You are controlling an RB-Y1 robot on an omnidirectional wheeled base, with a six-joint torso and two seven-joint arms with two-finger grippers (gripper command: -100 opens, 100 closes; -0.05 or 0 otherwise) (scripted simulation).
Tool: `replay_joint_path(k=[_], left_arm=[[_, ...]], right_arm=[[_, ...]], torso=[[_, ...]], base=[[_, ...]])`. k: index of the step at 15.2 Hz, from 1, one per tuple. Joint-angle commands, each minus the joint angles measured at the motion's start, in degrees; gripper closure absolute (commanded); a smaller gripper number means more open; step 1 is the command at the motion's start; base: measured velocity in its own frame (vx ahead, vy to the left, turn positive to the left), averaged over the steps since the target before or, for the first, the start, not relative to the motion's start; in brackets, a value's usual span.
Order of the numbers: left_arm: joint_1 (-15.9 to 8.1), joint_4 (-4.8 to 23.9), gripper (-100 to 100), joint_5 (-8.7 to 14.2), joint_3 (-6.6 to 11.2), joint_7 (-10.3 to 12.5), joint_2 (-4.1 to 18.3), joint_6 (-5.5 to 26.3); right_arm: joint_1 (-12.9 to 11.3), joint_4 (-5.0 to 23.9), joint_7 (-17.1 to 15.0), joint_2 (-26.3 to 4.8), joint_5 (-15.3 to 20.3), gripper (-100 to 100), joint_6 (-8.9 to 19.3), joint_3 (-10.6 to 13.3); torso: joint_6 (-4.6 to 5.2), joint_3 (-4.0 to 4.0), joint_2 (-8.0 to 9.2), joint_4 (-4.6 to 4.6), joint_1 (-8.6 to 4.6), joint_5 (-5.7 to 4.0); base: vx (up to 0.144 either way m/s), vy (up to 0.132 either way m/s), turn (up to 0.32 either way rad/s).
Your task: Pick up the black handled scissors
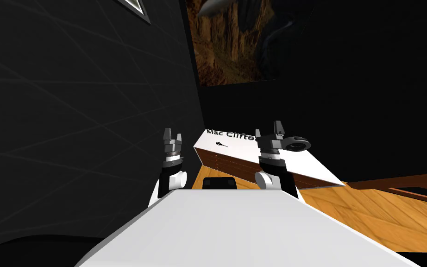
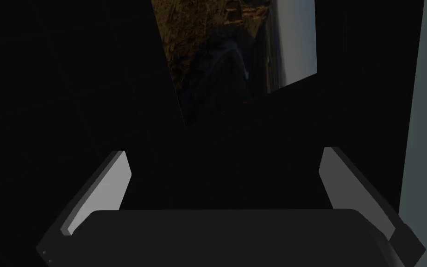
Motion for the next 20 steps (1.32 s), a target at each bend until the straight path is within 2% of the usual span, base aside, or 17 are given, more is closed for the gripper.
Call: replay_joint_path(k=[1, 3, 4, 6, 7, 8, 9, 10, 11, 12, 13, 14, 15, 17, 18, 19, 20], left_arm=[[0.0, 0.0, 0, 0.0, 0.0, 0.0, 0.0, 0.0], [0.0, 0.0, 0, 0.0, 0.0, 0.0, 0.0, 0.0], [0.0, 0.0, 0, 0.0, 0.0, 0.0, 0.0, 0.0], [0.0, 0.0, 0, 0.0, 0.0, 0.0, 0.0, 0.0], [-0.01, 0.0, 0, 0.0, 0.0, 0.0, 0.0, 0.0], [0.0, 0.0, 0, 0.0, 0.0, 0.0, 0.0, 0.0], [0.0, 0.0, 0, 0.0, 0.0, 0.0, 0.0, 0.0], [0.0, 0.0, 0, 0.0, 0.0, 0.0, 0.0, 0.0], [0.0, 0.0, 0, 0.0, 0.0, 0.0, 0.0, 0.0], [0.0, 0.0, 0, 0.0, 0.0, 0.0, 0.0, 0.0], [0.0, 0.0, 0, 0.0, 0.0, 0.0, 0.0, 0.0], [0.0, 0.0, 0, 0.0, 0.0, 0.0, 0.0, 0.0], [-0.01, 0.0, 0, 0.0, 0.0, 0.0, 0.0, 0.0], [0.0, 0.0, 0, 0.0, 0.0, 0.0, 0.0, 0.0], [0.0, 0.0, 0, 0.0, 0.0, 0.0, 0.0, 0.0], [-0.01, 0.0, 0, 0.0, 0.0, 0.0, 0.0, 0.0], [0.0, 0.0, 0, 0.0, 0.0, 0.0, 0.0, 0.0]], right_arm=[[-0.23, 0.49, 0.03, -1.73, 0.24, -100, 0.0, 0.33], [-0.78, 1.65, 0.09, -4.52, 0.81, -100, -0.01, 1.11], [-0.78, 1.65, 0.09, -4.63, 0.81, -100, -0.01, 1.11], [-1.61, 3.42, 0.19, -7.82, 1.68, -100, -0.02, 2.31], [-1.61, 3.42, 0.19, -8.1, 1.68, -100, -0.02, 2.31], [-2.11, 4.52, 0.24, -9.93, 2.21, -100, -0.03, 3.05], [-2.11, 4.52, 0.24, -10.01, 2.21, -100, -0.03, 3.05], [-2.68, 5.74, 0.31, -12.02, 2.81, -100, -0.03, 3.88], [-2.68, 5.74, 0.31, -12.02, 2.81, -100, -0.03, 3.88], [-3.29, 7.08, 0.38, -14.13, 3.46, -100, -0.04, 4.79], [-3.29, 7.08, 0.38, -14.13, 3.46, -100, -0.04, 4.79], [-3.95, 8.52, 0.46, -16.18, 4.17, -100, -0.05, 5.78], [-3.95, 8.52, 0.46, -16.32, 4.17, -100, -0.05, 5.78], [-4.66, 10.08, 0.54, -18.58, 4.93, -100, -0.06, 6.84], [-5.4, 11.72, 0.63, -20.44, 5.74, -100, -0.07, 7.96], [-5.4, 11.72, 0.63, -20.91, 5.74, -100, -0.07, 7.96], [-6.18, 13.45, 0.72, -22.73, 6.59, -100, -0.09, 9.14]], torso=[[0.0, 0.0, 0.0, 0.0, 0.0, 0.0], [-0.02, -0.01, -0.01, 0.0, -0.01, 0.0], [-0.02, -0.01, -0.02, -0.01, -0.02, 0.0], [-0.02, -0.02, -0.03, -0.01, -0.03, -0.01], [-0.04, -0.02, -0.04, -0.01, -0.02, -0.01], [-0.02, -0.02, -0.04, -0.01, -0.02, 0.0], [-0.03, -0.02, -0.04, -0.01, -0.02, 0.0], [-0.02, -0.02, -0.04, -0.01, -0.02, 0.0], [-0.03, -0.03, -0.04, -0.01, -0.02, 0.0], [-0.02, -0.03, -0.04, -0.01, -0.02, 0.0], [-0.03, -0.03, -0.05, -0.01, -0.01, 0.0], [-0.02, -0.03, -0.05, -0.01, -0.02, 0.0], [-0.04, -0.03, -0.06, -0.01, -0.01, 0.0], [-0.03, -0.04, -0.06, -0.02, -0.02, -0.01], [-0.02, -0.04, -0.06, -0.02, -0.02, 0.0], [-0.04, -0.04, -0.06, -0.02, -0.02, 0.0], [-0.02, -0.04, -0.06, -0.02, -0.02, 0.0]], base=[[0.001, 0.001, 0.045], [0.003, 0.001, 0.107], [0.005, -0.002, 0.074], [0.006, 0.0, 0.112], [0.006, -0.002, 0.108], [0.007, 0.0, 0.13], [0.006, -0.001, 0.098], [0.006, 0.001, 0.11], [0.006, 0.0, 0.104], [0.007, 0.001, 0.123], [0.007, 0.0, 0.117], [0.007, 0.002, 0.176], [0.008, 0.0, 0.145], [0.008, 0.0, 0.14], [0.008, 0.002, 0.196], [0.008, -0.001, 0.146], [0.01, 0.0, 0.154]])
